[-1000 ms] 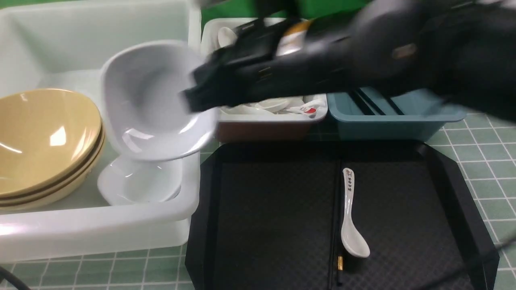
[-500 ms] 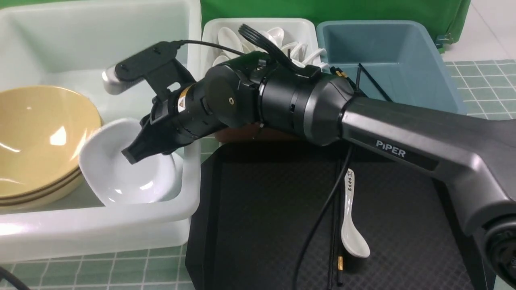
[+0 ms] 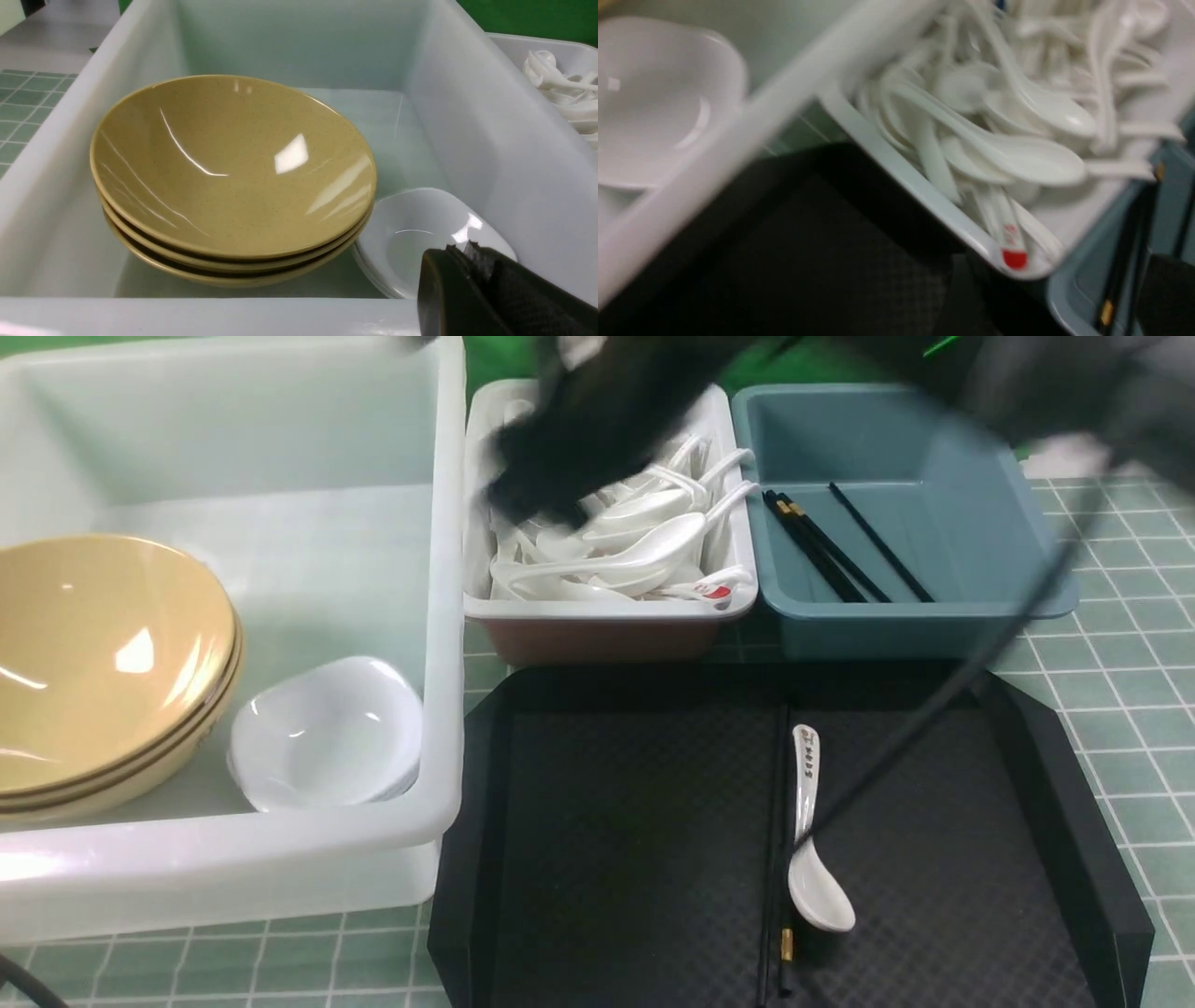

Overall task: On blue table put chopsticks spoon bowls plates into blue grey white boxes.
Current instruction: 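Reach down and grasp the white spoon resting in the bowl with the right gripper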

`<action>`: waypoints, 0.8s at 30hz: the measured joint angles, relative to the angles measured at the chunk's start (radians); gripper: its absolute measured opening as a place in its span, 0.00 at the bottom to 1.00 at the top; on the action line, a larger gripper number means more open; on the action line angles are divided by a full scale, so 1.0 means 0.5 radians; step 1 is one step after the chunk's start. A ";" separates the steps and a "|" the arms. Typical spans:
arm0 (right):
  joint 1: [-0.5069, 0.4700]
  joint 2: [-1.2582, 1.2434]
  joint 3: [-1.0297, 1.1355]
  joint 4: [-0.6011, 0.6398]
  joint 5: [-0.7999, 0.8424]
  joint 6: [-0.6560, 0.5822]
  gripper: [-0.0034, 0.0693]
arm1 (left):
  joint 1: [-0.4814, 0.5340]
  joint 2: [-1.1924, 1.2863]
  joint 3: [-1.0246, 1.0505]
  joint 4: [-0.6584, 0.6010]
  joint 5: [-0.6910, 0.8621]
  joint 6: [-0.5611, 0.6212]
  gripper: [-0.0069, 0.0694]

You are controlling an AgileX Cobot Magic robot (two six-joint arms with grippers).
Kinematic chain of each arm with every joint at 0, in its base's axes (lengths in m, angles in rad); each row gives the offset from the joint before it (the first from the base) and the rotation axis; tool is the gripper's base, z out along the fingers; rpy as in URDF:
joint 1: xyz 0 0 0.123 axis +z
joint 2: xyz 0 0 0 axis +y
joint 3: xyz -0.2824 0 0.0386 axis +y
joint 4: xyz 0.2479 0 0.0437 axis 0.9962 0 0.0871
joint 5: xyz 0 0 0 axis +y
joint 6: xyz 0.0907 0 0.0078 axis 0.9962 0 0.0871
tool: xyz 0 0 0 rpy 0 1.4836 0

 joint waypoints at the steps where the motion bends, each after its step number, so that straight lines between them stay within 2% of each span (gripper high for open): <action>1: -0.053 -0.064 0.087 0.002 0.020 0.029 0.73 | 0.000 0.000 0.000 -0.001 0.000 0.000 0.09; 5: -0.227 -0.230 0.626 0.096 -0.010 0.090 0.71 | 0.000 -0.014 0.000 -0.003 -0.004 0.000 0.09; 8: -0.305 -0.315 1.171 0.233 -0.261 0.154 0.71 | 0.000 -0.034 0.015 -0.005 -0.016 0.000 0.09; 12: -0.333 -0.325 1.634 0.377 -0.652 0.250 0.71 | 0.000 -0.036 0.068 -0.005 -0.066 0.000 0.09; 16: -0.344 -0.265 1.811 0.415 -0.926 0.306 0.69 | 0.000 -0.036 0.076 -0.006 -0.105 0.000 0.09; 19: -0.347 -0.194 1.829 0.417 -1.012 0.313 0.65 | 0.000 -0.036 0.076 -0.006 -0.114 0.000 0.09; 24: -0.347 -0.079 1.831 0.417 -1.077 0.328 0.50 | 0.000 -0.036 0.076 -0.006 -0.116 0.000 0.09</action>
